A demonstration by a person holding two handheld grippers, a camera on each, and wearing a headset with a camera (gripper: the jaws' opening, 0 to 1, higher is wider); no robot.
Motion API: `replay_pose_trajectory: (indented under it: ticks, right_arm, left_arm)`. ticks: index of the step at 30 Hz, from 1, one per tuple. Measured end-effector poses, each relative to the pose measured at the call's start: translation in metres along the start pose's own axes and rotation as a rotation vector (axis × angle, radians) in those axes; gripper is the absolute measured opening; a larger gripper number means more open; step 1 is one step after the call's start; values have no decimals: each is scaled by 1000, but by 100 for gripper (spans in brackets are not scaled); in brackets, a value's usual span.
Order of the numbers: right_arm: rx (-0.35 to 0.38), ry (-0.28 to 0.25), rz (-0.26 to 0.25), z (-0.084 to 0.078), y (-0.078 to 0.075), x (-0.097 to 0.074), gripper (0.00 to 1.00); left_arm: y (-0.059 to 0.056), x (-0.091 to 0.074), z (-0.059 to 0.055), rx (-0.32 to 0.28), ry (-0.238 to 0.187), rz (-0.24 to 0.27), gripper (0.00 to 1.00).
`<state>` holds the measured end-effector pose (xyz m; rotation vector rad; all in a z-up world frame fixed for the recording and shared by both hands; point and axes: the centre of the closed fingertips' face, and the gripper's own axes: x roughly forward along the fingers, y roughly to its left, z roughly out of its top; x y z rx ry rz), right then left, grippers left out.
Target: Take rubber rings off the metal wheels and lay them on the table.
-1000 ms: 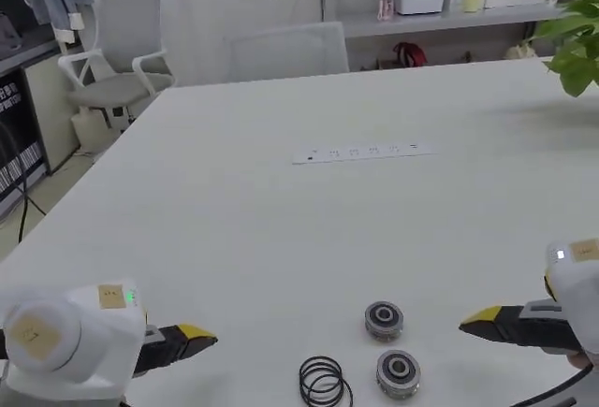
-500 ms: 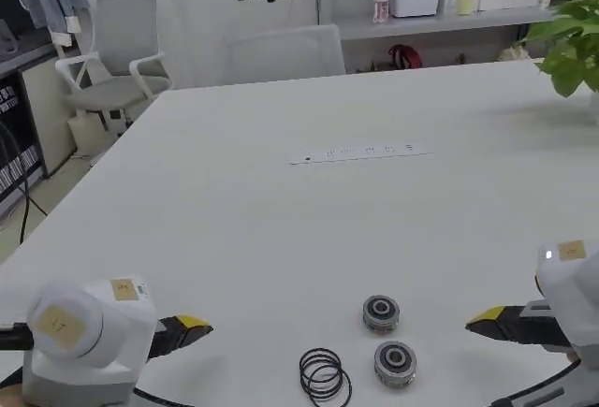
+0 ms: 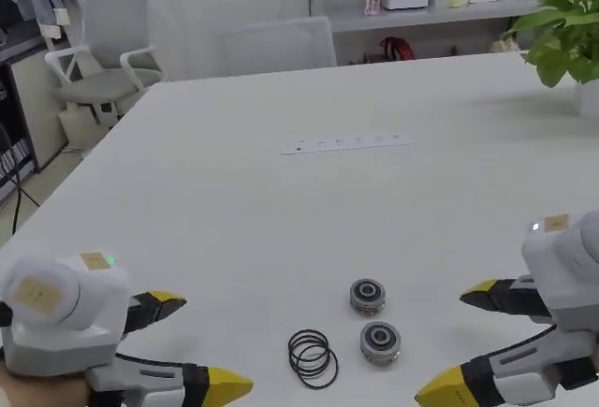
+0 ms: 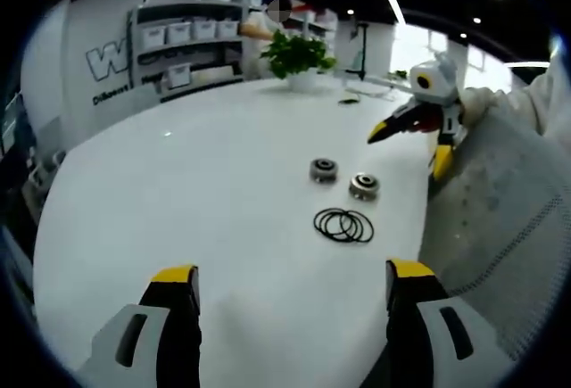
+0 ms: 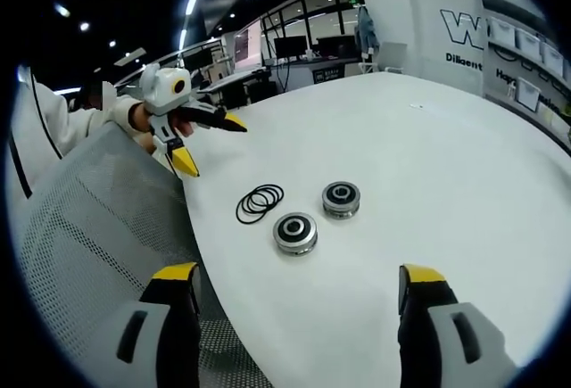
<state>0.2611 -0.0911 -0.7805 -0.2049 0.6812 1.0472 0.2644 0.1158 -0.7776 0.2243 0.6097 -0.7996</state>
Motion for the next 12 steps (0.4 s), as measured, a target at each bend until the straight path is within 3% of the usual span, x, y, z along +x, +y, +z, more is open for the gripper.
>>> replay_pose_trajectory:
  ticks: [12]
  right_arm:
    - [24,-7,-7,0,0,0,88]
  left_arm:
    - [-4,-2,-2,-14,11,-1,88]
